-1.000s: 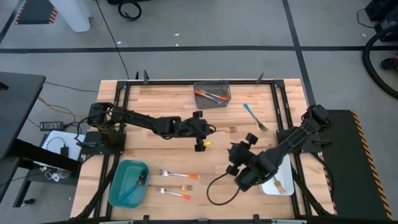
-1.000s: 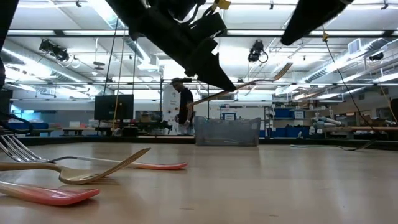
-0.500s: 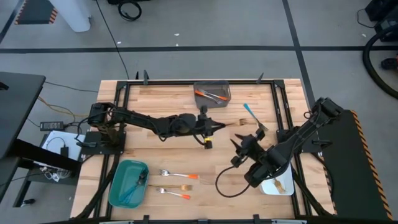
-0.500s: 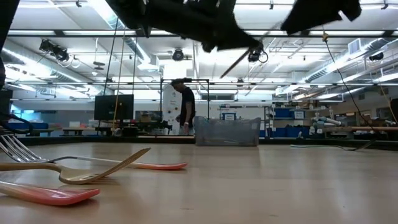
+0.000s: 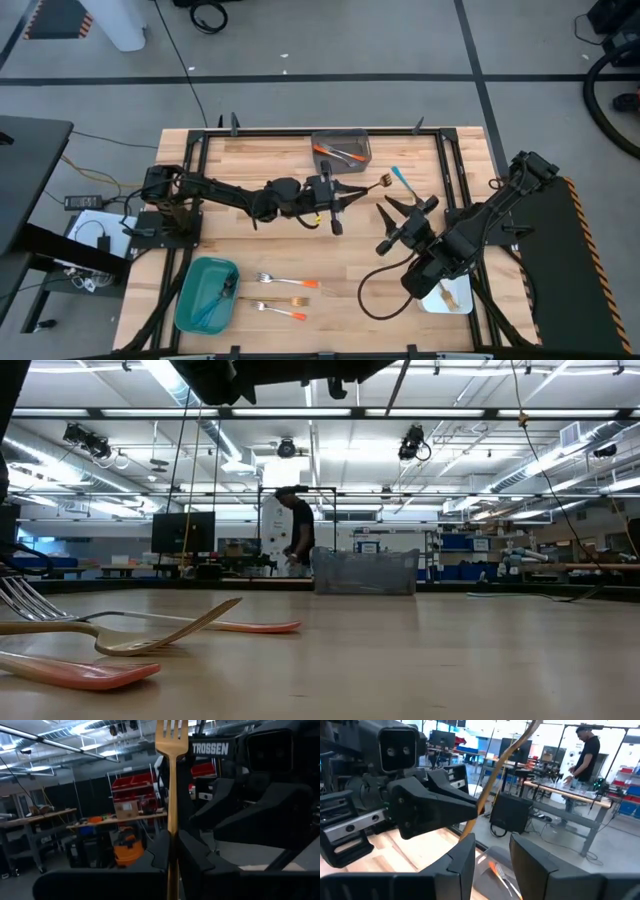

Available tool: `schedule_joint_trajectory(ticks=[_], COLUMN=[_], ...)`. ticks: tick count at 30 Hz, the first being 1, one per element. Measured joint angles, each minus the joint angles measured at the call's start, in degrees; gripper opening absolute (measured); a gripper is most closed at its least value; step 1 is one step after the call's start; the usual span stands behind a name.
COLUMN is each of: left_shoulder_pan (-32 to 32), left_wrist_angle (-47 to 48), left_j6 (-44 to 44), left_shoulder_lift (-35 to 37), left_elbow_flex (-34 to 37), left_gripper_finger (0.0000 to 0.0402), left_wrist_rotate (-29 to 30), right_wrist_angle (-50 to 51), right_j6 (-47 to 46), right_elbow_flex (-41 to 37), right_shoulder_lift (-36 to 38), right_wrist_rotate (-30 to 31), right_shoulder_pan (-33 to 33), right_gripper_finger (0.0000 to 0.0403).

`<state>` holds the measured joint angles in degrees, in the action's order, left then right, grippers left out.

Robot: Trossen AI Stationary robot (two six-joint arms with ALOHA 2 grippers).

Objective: Sort silverware by color (type)
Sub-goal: Put the gold fork into the white bin

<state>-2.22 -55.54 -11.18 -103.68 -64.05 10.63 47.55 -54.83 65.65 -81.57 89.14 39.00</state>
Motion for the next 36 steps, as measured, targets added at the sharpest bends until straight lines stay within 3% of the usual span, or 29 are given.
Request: schedule_joint_trajectory(ticks=[5,14,21,36], left_shoulder_pan=[-0.01,-1.51,-2.93,-3.26], left_wrist_angle=[-0.43,0.05,-1.39,-8.21], left_j6=[0.00,-2.61,-3.55,-3.39], left_shoulder_lift=[0.00,1.56,2.27,2.27], left_elbow_flex=[0.00,0.00,-0.02,-0.02], left_gripper_finger=[0.0029,0.0029,0.0029,0.0029], left_wrist_rotate=[0.00,0.02,0.04,0.04], right_wrist_angle=[-11.70,-39.92,-40.10,-45.28], right_j6=[14.49,49.22,53.27,60.91], right_elbow_flex=[0.00,0.00,0.00,0.00], right_shoulder_lift=[0.70,2.27,8.15,9.48], right_wrist_rotate=[-2.41,-8.87,-19.57,-21.82], right_shoulder_pan=[-1.27,-2.77,-2.70,-4.58], right_gripper_finger=[0.0128,0.0128,0.0128,0.0128])
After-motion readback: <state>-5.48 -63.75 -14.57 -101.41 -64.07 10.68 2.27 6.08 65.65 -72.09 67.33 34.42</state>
